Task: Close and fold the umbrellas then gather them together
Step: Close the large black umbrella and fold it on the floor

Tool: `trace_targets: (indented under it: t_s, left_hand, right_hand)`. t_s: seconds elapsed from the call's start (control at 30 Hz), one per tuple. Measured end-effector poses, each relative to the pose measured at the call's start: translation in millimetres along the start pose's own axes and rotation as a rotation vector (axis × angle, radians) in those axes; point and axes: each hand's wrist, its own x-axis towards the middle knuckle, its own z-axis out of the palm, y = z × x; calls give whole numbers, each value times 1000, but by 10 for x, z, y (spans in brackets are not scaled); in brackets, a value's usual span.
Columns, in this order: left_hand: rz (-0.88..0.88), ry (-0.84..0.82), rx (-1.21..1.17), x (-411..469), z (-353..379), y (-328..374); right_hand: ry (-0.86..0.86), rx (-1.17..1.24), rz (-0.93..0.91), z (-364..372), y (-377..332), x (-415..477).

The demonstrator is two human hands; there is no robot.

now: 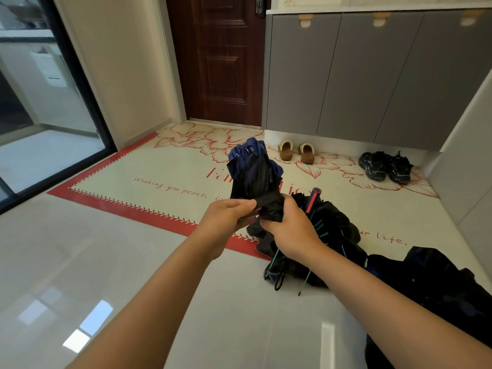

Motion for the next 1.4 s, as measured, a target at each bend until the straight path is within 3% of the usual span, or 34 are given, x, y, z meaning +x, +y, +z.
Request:
trace_targets:
  t_s: [0.2, 0.3, 0.5, 0.73, 0.87, 0.93, 1.0, 1.1, 1.17, 1.27, 1.4]
  left_hand:
    - [-10, -65, -227, -1, -24, 38]
    - [36, -95, -281, -8, 0, 70]
    - [22, -18, -229, -49, 36, 48]
    - [-116, -187, -316, -136, 35, 8]
    - [-53, -36, -113, -93, 12, -55]
    - [-5, 55, 18, -55, -9, -83]
    - [57, 114, 169, -29, -46, -88]
    - [128, 119, 376, -6, -127, -85]
    - [157, 85, 525, -8, -156, -84]
    - [206, 1, 691, -37, -132, -77]
    - [229, -27, 738, -78, -54, -77]
  right_hand:
    - [-169, 511, 115, -145, -135, -13]
    - [-213, 603, 97, -245, -155, 0]
    - [-295, 598, 36, -227, -73, -50]
    - [-374, 535, 2, -121, 36, -59]
    - [-484, 203, 1, -80, 35, -87]
    - [-375, 57, 6, -75, 75, -54]
    - [-151, -66, -27, -102, 70, -37]
    - [135, -366, -320, -181, 12, -74]
    - [233, -500, -522, -189, -24, -88]
    - [320, -568, -589, -132, 15, -56]
    - [453, -478, -574, -199, 52, 63]
